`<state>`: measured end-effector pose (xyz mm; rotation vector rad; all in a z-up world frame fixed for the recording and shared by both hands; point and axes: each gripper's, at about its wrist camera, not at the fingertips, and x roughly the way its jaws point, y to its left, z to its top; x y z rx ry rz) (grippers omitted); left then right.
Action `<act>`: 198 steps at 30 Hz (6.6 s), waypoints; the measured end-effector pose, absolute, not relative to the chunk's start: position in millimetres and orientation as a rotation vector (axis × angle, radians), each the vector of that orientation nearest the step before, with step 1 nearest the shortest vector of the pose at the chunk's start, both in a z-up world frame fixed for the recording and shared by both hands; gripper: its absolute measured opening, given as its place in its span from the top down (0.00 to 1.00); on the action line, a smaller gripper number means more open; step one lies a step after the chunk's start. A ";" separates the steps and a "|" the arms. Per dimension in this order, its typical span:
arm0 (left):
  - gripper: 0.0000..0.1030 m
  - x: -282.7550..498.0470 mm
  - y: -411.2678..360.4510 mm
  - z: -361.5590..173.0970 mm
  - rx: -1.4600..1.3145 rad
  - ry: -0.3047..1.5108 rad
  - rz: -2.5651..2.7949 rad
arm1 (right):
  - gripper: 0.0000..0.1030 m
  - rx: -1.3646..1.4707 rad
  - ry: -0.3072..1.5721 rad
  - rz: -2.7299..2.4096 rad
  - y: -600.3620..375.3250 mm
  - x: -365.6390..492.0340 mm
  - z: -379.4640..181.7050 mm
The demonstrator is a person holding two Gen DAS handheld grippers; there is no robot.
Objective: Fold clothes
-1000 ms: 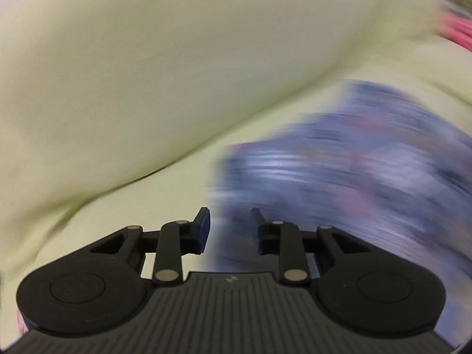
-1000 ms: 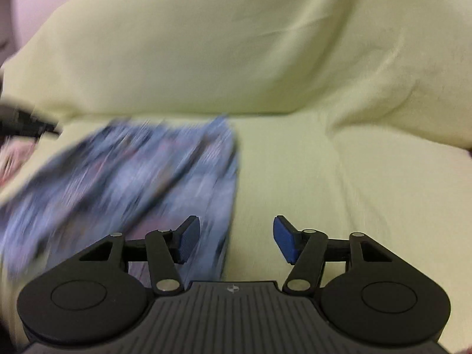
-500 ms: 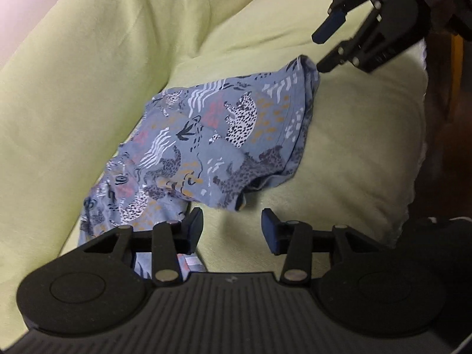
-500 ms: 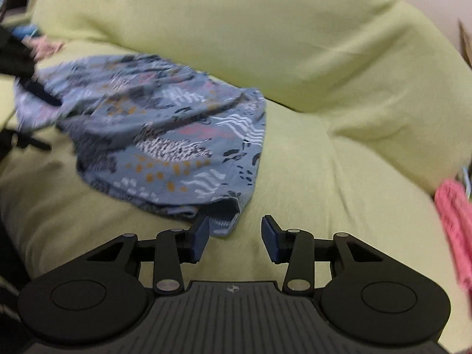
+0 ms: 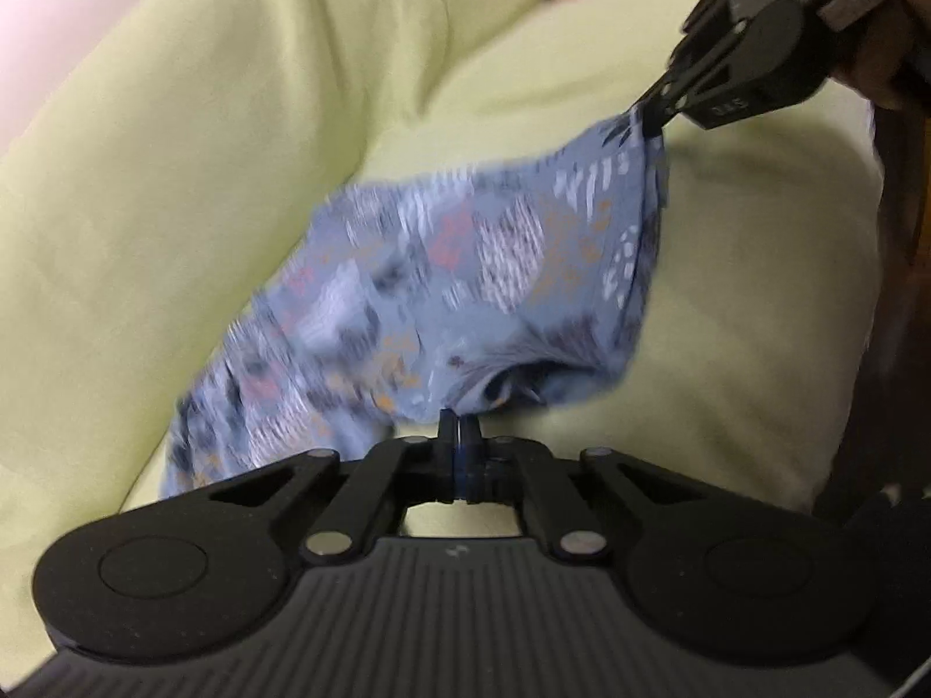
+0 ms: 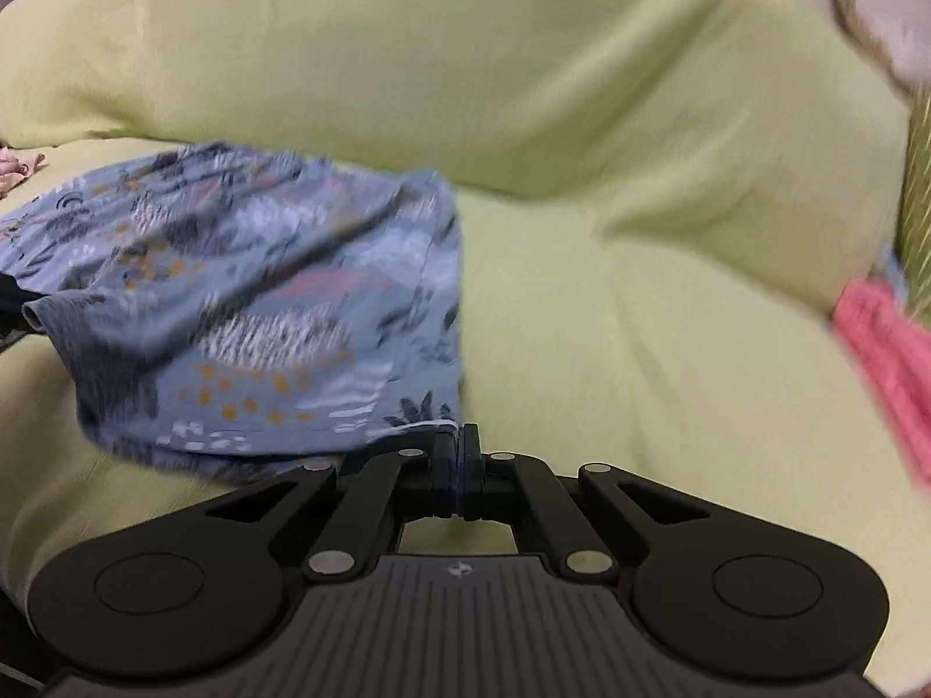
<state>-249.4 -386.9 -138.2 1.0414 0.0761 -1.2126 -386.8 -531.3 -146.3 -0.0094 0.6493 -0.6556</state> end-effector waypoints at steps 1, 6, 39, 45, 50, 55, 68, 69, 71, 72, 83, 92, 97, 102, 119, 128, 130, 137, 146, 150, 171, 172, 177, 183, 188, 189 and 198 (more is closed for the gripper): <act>1.00 -252.4 -383.0 -131.4 1.048 0.032 -1.224 | 1.00 -0.022 0.633 -0.673 -533.2 -392.0 -135.1; 1.00 -260.5 -378.6 -137.8 1.194 0.001 -1.315 | 1.00 0.010 0.721 -0.766 -559.4 -410.6 -110.8; 0.72 -171.8 -423.8 -142.7 1.109 0.057 -1.204 | 0.75 0.396 0.601 -0.068 -478.2 -328.1 -161.4; 0.71 -170.8 -375.3 -122.2 0.967 0.163 -1.202 | 0.96 0.377 0.602 0.016 -465.7 -314.6 -159.4; 0.68 -186.3 -351.3 -126.0 0.992 0.202 -1.261 | 0.83 0.413 0.684 0.036 -458.3 -314.7 -168.0; 0.67 -220.7 -347.6 -146.1 1.149 0.082 -1.323 | 0.56 0.430 0.706 -0.005 -468.4 -341.1 -156.2; 0.63 -242.9 -383.2 -155.9 1.090 0.180 -1.376 | 0.55 0.559 0.582 -0.579 -569.7 -425.4 -134.8; 0.63 -243.1 -388.3 -159.1 1.093 0.203 -1.350 | 0.56 0.570 0.572 -0.591 -571.9 -425.6 -136.0; 0.69 -242.0 -394.1 -165.9 1.100 0.262 -1.317 | 0.56 0.578 0.566 -0.585 -569.0 -423.0 -140.0; 0.76 -241.2 -393.7 -165.7 1.083 0.281 -1.325 | 0.56 0.575 0.571 -0.584 -568.2 -419.9 -142.2; 0.91 -239.6 -378.2 -161.5 1.069 0.298 -1.298 | 0.56 0.679 0.519 -0.665 -602.7 -416.7 -155.5; 0.74 -240.2 -395.7 -163.3 1.005 0.392 -1.287 | 0.56 0.644 0.591 -0.655 -597.9 -397.4 -167.5; 0.85 -242.8 -398.7 -170.2 0.993 0.411 -1.280 | 0.56 0.627 0.605 -0.653 -594.8 -396.6 -165.5; 0.98 -237.6 -395.6 -163.8 0.963 0.437 -1.271 | 0.99 0.491 0.648 -0.627 -584.6 -386.1 -157.3; 0.97 -255.1 -368.6 -148.2 0.986 0.400 -1.354 | 0.68 0.506 0.702 -0.890 -600.9 -412.4 -155.3; 0.89 -225.2 -416.8 -153.8 0.887 0.459 -1.209 | 0.68 0.408 0.611 -0.602 -541.6 -360.1 -143.5; 0.95 -227.5 -412.9 -155.6 0.902 0.523 -1.250 | 0.68 0.437 0.661 -0.589 -537.5 -353.7 -156.5; 0.77 -196.3 -336.9 -112.3 0.735 0.594 -1.191 | 0.66 0.340 0.786 -0.681 -500.5 -363.1 -147.9; 0.72 -45.9 -240.7 -100.8 0.562 0.691 -0.691 | 0.63 0.317 0.675 -0.288 -416.4 -287.3 -119.5; 0.61 14.9 -209.0 -98.1 0.388 0.779 -0.594 | 0.59 0.612 0.697 -0.241 -408.8 -243.1 -137.4; 0.87 10.4 -242.3 -136.5 0.621 0.699 -0.582 | 0.88 0.711 0.799 -0.312 -413.5 -229.2 -162.2; 0.87 2.3 -244.7 -133.7 0.664 0.668 -0.545 | 0.78 0.681 0.804 -0.312 -411.1 -231.5 -157.2; 0.84 -28.2 -240.9 -112.4 0.676 0.689 -0.423 | 0.64 0.563 0.776 -0.369 -404.4 -264.6 -129.0; 0.67 -102.8 -251.0 -80.0 0.570 0.771 -0.547 | 0.48 0.540 0.718 -0.537 -411.5 -318.7 -99.4; 0.58 -171.0 -266.1 -51.4 0.541 0.775 -0.696 | 0.35 0.465 0.631 -0.625 -407.2 -358.2 -64.9; 0.58 -183.1 -267.9 -45.8 0.542 0.772 -0.716 | 0.32 0.446 0.619 -0.640 -406.5 -364.9 -59.2; 0.47 -244.8 -253.9 -10.7 0.516 0.719 -0.782 | 0.20 0.386 0.551 -0.706 -383.7 -413.2 -28.9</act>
